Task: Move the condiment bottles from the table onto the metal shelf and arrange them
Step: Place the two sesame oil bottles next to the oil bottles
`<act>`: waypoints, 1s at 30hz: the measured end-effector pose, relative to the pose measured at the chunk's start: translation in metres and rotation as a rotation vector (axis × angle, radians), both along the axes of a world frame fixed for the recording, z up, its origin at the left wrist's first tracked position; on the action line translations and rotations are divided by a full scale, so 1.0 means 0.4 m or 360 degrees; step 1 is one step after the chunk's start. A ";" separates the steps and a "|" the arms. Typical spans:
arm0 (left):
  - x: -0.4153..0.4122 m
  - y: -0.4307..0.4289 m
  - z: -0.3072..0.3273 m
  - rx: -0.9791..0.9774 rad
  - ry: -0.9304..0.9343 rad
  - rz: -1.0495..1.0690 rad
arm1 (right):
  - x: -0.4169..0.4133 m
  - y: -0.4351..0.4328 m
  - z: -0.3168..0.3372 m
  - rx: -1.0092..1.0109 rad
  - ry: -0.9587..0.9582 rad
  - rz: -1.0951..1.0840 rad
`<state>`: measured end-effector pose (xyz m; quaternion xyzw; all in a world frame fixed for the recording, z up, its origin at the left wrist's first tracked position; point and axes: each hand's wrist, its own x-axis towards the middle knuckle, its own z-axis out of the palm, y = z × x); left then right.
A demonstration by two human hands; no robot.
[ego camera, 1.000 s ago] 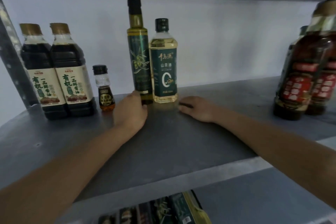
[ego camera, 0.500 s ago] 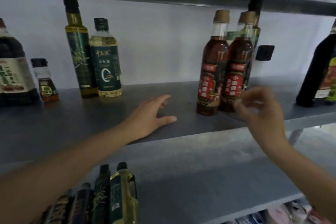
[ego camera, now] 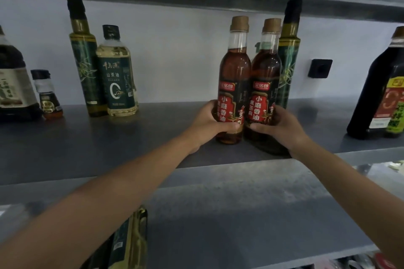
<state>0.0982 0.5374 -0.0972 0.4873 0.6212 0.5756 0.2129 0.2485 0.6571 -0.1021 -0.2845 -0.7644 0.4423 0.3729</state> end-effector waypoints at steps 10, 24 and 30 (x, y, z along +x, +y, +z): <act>-0.109 -0.067 0.003 -0.0047 0.0360 0.0253 | -0.108 -0.061 0.011 0.0073 -0.0089 0.0231; -0.359 -0.104 0.010 -0.0170 0.0657 0.0852 | -0.416 -0.123 0.038 0.0179 -0.0311 0.0228; -0.428 -0.063 0.008 -0.0212 0.0621 0.1001 | -0.512 -0.098 0.039 0.0127 -0.0323 0.0188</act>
